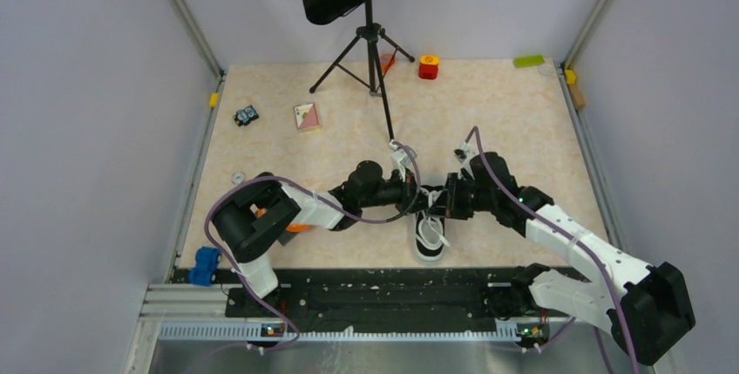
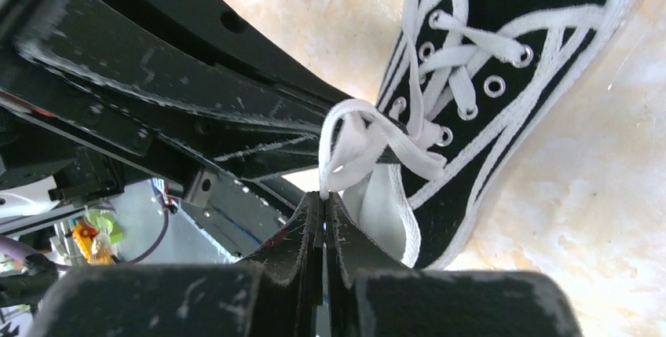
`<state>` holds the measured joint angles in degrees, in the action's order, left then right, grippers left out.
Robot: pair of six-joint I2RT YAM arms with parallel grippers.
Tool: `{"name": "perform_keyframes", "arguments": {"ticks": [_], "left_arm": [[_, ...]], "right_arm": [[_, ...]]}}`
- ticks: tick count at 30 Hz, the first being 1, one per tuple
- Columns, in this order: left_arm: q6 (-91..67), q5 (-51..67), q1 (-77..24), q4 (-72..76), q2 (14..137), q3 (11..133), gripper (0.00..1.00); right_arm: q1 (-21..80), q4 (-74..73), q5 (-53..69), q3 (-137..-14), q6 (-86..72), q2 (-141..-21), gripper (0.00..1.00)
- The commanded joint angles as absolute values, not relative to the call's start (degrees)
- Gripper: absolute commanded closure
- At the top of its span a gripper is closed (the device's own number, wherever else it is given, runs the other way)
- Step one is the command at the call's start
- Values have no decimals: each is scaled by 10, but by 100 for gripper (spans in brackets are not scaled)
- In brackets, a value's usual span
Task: Tie the shoes
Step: Wrap the shoelace around the shoelace.
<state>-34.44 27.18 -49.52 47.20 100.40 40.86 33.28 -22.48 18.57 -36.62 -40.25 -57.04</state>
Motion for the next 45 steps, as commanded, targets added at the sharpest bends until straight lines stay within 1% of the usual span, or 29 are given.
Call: {"name": "perform_keyframes", "arguments": {"ticks": [1, 10, 18, 19, 20, 22, 24, 28, 33, 37, 45], "left_arm": [[-345, 270, -493, 504, 992, 413, 100], [-341, 268, -491, 504, 987, 402, 100], [-342, 279, -491, 506, 988, 402, 100], [-341, 281, -491, 503, 987, 402, 100], [-338, 284, -490, 499, 986, 402, 100], [-334, 289, -492, 495, 984, 401, 100], [-333, 290, -491, 494, 983, 401, 100], [-334, 296, -491, 495, 987, 405, 100], [-334, 297, -491, 496, 988, 406, 100], [-334, 299, -491, 496, 987, 407, 100], [-335, 300, -492, 494, 987, 409, 100]], "right_arm": [[338, -233, 208, -355, -384, -560, 100], [338, -252, 213, -350, -371, -560, 100], [338, -265, 185, -363, -366, -564, 100], [338, -271, 183, -367, -366, -565, 98], [338, -275, 180, -372, -364, -566, 93], [338, -285, 172, -386, -360, -565, 81], [338, -297, 159, -407, -353, -565, 72], [337, -313, 136, -441, -344, -564, 64], [334, -311, 123, -459, -349, -565, 60], [324, -294, 100, -445, -376, -550, 59], [307, -258, 93, -423, -408, -544, 62]]}}
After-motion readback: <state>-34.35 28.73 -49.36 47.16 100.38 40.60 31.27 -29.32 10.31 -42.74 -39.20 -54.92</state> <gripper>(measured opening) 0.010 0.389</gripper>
